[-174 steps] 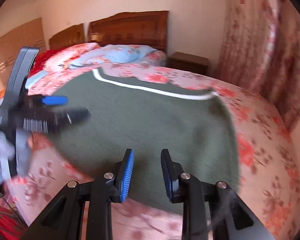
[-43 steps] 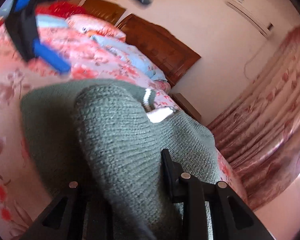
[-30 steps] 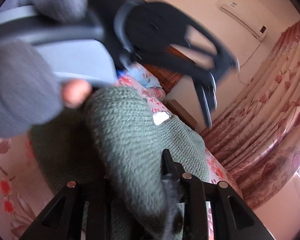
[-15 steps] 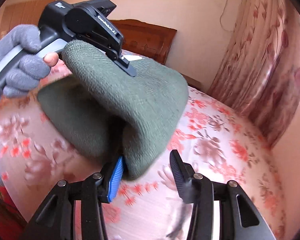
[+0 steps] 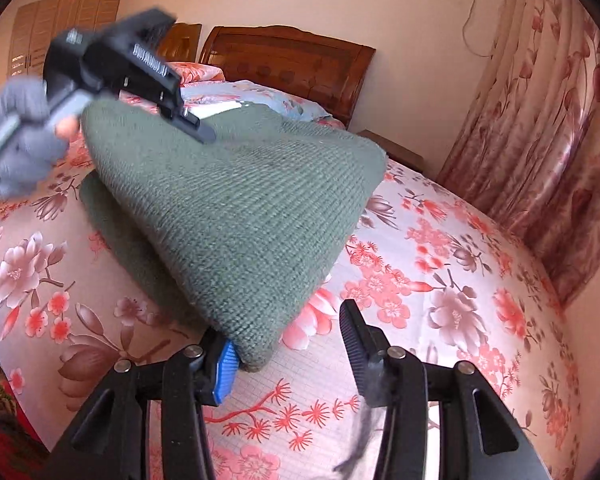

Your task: Fold small clothes

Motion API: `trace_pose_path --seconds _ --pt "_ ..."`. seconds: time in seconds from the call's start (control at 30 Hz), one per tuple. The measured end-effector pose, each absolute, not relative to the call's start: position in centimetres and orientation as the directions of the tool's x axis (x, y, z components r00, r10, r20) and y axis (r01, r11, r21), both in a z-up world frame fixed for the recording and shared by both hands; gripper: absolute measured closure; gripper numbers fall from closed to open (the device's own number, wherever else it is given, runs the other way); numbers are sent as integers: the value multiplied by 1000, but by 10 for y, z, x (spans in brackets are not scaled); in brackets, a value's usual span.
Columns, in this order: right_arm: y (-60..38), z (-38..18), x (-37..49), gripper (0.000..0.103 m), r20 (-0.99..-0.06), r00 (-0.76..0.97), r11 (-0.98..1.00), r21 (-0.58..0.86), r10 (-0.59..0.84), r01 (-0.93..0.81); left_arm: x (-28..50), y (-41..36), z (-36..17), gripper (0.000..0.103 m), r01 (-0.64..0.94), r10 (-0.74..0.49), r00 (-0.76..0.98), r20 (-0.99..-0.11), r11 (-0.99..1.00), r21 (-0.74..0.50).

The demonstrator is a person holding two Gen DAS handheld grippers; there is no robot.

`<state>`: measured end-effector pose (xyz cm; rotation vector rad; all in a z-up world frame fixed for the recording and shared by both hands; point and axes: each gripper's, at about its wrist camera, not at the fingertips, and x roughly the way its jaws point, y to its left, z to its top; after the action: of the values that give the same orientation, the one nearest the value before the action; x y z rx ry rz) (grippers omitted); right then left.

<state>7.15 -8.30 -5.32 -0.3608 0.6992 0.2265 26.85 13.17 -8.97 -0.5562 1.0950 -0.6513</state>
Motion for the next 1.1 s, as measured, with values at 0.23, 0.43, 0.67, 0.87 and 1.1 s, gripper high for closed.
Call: trace_pose_path --seconds 0.23,0.43,0.67,0.87,1.1 --pt "-96 -58 88 55 -672 735 912 -242 88 -330 241 137 -76 103 215 -655 431 -621 743 -634" --pt "-111 -54 91 55 -706 682 910 -132 191 -392 232 145 -63 0 213 -590 475 -653 797 -565" --pt "-144 -19 61 61 -595 685 858 16 421 -514 184 166 9 0 198 -435 730 -527 873 -447" --pt "-145 2 93 70 -508 737 881 103 445 -461 170 97 32 0 452 -571 643 -511 821 -350" --pt "-102 -39 108 67 -584 688 835 -29 432 -549 168 113 -52 0 320 -496 574 -652 869 -379"
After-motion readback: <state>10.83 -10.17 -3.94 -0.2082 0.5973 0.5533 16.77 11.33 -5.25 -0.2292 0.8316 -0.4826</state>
